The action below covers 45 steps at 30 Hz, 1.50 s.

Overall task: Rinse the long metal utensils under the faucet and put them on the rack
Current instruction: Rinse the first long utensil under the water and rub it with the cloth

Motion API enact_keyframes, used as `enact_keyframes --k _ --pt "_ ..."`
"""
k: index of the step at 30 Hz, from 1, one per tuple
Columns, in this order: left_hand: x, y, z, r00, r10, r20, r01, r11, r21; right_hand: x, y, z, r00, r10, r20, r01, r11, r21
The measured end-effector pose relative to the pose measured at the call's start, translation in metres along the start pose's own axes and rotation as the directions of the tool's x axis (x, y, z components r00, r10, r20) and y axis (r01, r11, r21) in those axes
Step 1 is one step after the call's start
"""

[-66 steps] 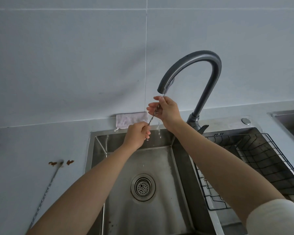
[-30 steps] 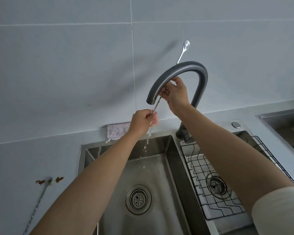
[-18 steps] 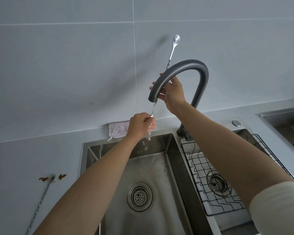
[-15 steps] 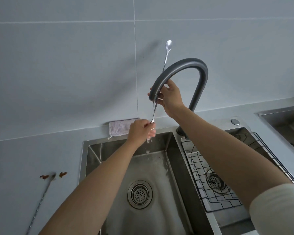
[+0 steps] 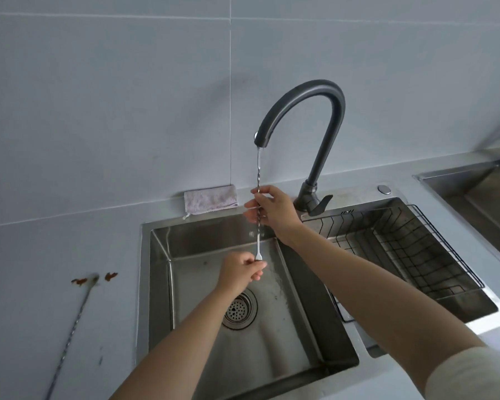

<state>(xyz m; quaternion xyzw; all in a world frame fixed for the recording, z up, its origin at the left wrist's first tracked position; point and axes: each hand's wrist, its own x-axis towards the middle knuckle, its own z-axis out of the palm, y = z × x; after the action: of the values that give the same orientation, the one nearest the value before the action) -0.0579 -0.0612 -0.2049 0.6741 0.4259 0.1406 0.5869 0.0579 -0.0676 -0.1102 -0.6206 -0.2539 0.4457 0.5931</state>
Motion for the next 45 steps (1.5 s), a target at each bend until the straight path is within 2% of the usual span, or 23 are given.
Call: enact_keyframes --k 8,11,15,21,25,30,33,40,42,45 --pt "-0.020 -0.044 0.030 0.994 -0.101 0.038 0.099 0.994 0.046 -0.024 0.049 -0.009 0.999 0.041 -0.002 -0.041 0.993 -0.109" --pt "-0.026 -0.056 0.044 0.990 -0.138 0.024 0.135 0.986 0.099 -0.024 0.066 -0.020 0.998 0.052 -0.036 -0.059 0.973 -0.222" --pt "-0.029 -0.065 0.066 0.987 -0.159 0.017 0.154 0.974 0.168 -0.014 0.089 -0.038 0.987 0.130 -0.091 -0.154 0.925 -0.346" --pt "-0.020 -0.083 0.101 0.959 -0.281 -0.049 0.285 0.940 0.188 0.016 0.136 -0.059 0.979 0.188 -0.075 -0.191 0.738 -0.648" --pt "-0.008 -0.098 0.117 0.896 -0.435 0.086 0.387 0.862 0.327 0.032 0.176 -0.075 0.944 0.320 -0.082 -0.256 0.554 -0.792" --pt "0.004 -0.116 0.140 0.775 -0.599 0.200 0.413 0.720 0.557 0.037 0.225 -0.090 0.879 0.453 -0.146 -0.324 0.347 -0.880" --pt "0.005 -0.120 0.154 0.750 -0.631 0.200 0.397 0.671 0.626 0.036 0.244 -0.094 0.860 0.479 -0.175 -0.360 0.327 -0.874" --pt "-0.002 -0.126 0.179 0.785 -0.601 0.149 0.319 0.599 0.734 0.030 0.256 -0.100 0.842 0.494 -0.217 -0.369 0.234 -0.900" --pt "-0.002 -0.132 0.185 0.772 -0.617 0.152 0.319 0.584 0.747 0.029 0.260 -0.101 0.845 0.489 -0.215 -0.362 0.227 -0.904" --pt "-0.002 -0.135 0.189 0.751 -0.639 0.163 0.373 0.616 0.694 0.027 0.260 -0.101 0.847 0.485 -0.216 -0.343 0.188 -0.920"
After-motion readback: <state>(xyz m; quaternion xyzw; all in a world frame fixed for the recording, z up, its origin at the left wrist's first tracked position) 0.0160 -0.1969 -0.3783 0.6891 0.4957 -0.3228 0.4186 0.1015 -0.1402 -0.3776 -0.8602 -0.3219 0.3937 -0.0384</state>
